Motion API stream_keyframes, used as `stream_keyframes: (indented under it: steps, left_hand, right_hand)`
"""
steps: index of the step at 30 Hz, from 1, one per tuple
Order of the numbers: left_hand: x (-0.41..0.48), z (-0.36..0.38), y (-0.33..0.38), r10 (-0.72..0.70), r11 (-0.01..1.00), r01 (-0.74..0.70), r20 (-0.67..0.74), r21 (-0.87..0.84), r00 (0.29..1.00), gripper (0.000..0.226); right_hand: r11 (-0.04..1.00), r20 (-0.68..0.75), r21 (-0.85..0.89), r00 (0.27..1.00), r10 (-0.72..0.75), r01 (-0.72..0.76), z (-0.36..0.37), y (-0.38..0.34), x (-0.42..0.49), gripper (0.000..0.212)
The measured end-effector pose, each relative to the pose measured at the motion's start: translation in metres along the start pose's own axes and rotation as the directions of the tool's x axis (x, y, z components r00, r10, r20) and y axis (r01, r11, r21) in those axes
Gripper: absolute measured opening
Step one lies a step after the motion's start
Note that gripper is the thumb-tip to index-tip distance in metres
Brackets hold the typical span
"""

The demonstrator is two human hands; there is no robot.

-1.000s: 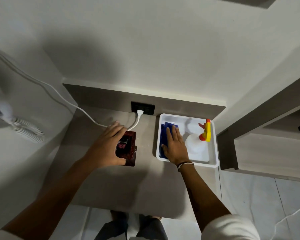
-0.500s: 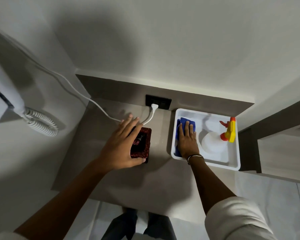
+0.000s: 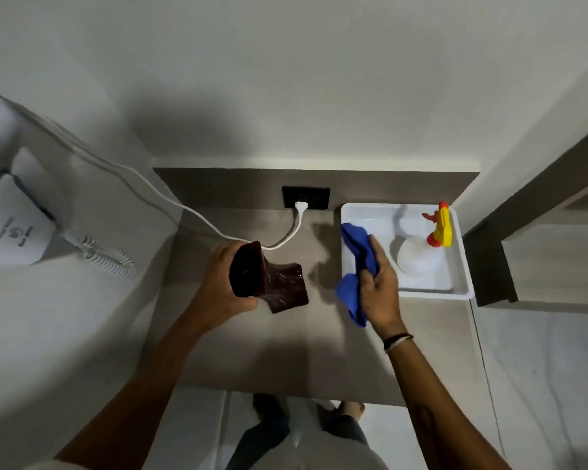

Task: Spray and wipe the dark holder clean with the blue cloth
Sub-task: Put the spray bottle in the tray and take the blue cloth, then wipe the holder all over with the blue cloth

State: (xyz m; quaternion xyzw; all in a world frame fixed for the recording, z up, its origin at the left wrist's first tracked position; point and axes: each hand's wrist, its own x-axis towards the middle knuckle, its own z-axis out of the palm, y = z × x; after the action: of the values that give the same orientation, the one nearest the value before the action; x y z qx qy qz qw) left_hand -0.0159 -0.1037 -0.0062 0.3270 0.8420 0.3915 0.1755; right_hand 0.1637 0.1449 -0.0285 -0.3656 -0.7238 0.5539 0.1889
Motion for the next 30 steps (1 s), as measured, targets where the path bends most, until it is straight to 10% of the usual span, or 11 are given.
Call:
stream_keyframes:
  steps: [9, 15, 21, 26, 30]
  left_hand:
    - [-0.008, -0.017, -0.025, 0.063, 0.991, -0.056, 0.059, -0.118, 0.996, 0.102]
    - [-0.01, -0.021, -0.03, 0.052, 0.993, -0.042, 0.088, -0.109, 0.995, 0.109]
    - [-0.004, -0.018, -0.029, 0.088, 0.99, -0.077, 0.092, -0.117, 0.992, 0.106]
    - [-0.01, -0.016, -0.034, 0.031, 0.994, -0.023, 0.071, -0.108, 0.997, 0.11]
    - [-0.004, -0.012, -0.033, 0.085, 0.993, -0.078, 0.083, -0.089, 0.993, 0.106]
  right_hand:
    - [0.91, 0.483, -0.084, 0.815, -0.319, 0.406, 0.122, -0.019, -0.094, 0.096]
    - [0.894, 0.417, -0.422, 0.908, 0.041, 0.153, 0.101, 0.015, -0.074, 0.084]
    - [0.912, 0.496, -0.173, 0.833, -0.245, 0.372, 0.137, -0.014, -0.098, 0.114]
    - [0.835, 0.468, -0.484, 0.884, -0.006, 0.262, 0.104, 0.015, -0.072, 0.095]
    - [0.906, 0.512, -0.203, 0.829, -0.226, 0.372, 0.13, -0.014, -0.083, 0.116]
